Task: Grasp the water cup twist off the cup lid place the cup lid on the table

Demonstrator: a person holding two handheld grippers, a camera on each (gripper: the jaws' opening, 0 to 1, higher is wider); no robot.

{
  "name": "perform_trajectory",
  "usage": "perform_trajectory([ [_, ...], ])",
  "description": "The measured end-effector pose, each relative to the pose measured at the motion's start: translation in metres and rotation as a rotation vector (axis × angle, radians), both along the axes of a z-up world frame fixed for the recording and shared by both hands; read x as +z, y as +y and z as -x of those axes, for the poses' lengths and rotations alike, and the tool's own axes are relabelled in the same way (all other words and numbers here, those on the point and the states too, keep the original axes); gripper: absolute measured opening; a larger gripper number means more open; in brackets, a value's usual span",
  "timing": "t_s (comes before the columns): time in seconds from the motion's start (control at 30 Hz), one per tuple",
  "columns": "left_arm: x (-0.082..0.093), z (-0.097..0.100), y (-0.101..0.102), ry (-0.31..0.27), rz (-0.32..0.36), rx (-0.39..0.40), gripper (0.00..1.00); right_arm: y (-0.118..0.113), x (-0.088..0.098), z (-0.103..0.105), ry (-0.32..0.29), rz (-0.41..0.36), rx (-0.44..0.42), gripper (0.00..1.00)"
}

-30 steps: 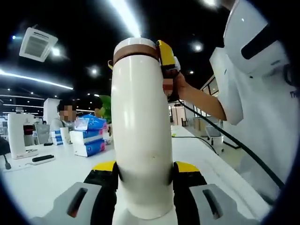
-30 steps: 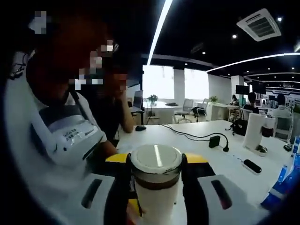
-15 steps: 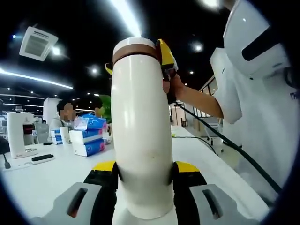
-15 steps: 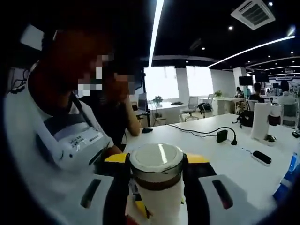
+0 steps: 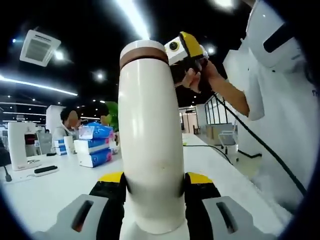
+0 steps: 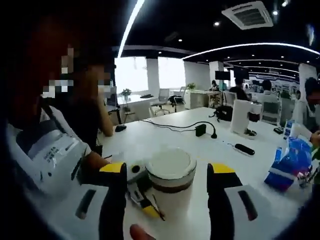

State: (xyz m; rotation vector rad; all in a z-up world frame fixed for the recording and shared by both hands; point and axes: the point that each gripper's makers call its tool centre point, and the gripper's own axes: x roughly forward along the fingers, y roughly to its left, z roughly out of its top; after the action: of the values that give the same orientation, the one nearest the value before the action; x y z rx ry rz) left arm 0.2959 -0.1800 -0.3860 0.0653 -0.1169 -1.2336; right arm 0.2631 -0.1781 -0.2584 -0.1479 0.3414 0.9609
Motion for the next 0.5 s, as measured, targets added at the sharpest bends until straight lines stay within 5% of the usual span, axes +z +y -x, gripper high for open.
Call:
perform_trajectory([
  [0.07, 0.0, 0.0, 0.0, 0.001, -0.001, 0.001, 0.47, -0.006, 0.007, 0.006, -0.039, -0.043, -0.113, 0.66],
  [0.13, 0.0, 0.0, 0.0, 0.001, -0.001, 0.001, 0.47, -0.004, 0.023, 0.007, -0.118, -0.163, -0.196, 0.63],
  [0.27, 0.001, 0.0, -0.001, 0.002, -0.003, 0.003, 0.47, -0.006, 0.029, 0.011, -0.283, -0.152, -0.324, 0.55],
  [0.37, 0.001, 0.0, -0.001, 0.001, -0.006, 0.004, 0.47, 0.003, 0.035, 0.016, -0.338, -0.196, -0.342, 0.51],
  [0.5, 0.002, -0.001, -0.001, 0.001, -0.008, 0.006, 0.47, 0.007, 0.031, 0.02, -0.335, -0.221, -0.37, 0.42],
])
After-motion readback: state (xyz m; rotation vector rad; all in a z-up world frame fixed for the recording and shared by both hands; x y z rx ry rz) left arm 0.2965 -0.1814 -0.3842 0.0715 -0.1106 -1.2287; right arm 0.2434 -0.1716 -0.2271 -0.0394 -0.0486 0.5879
